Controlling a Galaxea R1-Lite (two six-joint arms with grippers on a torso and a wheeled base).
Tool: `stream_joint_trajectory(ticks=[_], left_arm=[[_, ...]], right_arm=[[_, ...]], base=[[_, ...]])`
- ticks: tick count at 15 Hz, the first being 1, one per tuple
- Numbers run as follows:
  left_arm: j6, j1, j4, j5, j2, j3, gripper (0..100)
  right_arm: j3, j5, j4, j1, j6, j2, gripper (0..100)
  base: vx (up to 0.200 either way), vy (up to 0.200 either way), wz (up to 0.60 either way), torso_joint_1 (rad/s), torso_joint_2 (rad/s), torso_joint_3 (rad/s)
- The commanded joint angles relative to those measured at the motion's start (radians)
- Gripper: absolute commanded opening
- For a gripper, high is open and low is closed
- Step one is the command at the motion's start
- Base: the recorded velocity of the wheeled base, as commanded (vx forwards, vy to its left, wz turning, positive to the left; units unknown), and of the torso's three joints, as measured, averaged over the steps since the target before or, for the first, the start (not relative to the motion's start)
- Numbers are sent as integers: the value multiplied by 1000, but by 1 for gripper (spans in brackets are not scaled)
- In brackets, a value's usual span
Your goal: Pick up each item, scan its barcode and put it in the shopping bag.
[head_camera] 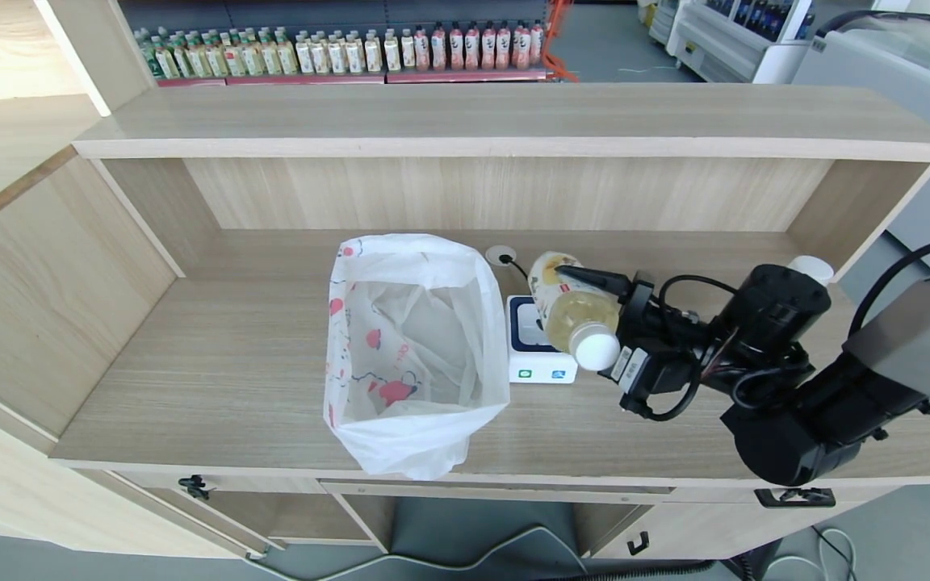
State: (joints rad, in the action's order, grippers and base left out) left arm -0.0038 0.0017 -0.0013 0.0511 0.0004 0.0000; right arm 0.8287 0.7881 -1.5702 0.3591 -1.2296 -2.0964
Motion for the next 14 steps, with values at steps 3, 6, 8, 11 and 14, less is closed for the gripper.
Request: stream_joint_trajectory(ticks=[3, 6, 8, 11, 14], left_arm=[[-1, 0, 0, 1, 0, 0, 100], [-1, 0, 0, 0, 0, 0, 100], [-1, 0, 0, 0, 0, 0, 100], [-1, 0, 0, 0, 0, 0, 100], [-1, 0, 0, 1, 0, 0, 100]], right_arm=[[-10, 60, -1, -2, -45, -28, 0], [-3, 83, -1, -6, -84, -48, 0], [-3, 89, -1, -8, -87, -51, 0], [-3, 91, -1, -8, -88, -51, 0], [0, 91, -1, -12, -87, -53, 0]], base=[[0, 0, 0, 0, 0, 0], [0, 0, 0, 0, 0, 0], [0, 0, 0, 0, 0, 0], [0, 0, 0, 0, 0, 0], [0, 0, 0, 0, 0, 0]])
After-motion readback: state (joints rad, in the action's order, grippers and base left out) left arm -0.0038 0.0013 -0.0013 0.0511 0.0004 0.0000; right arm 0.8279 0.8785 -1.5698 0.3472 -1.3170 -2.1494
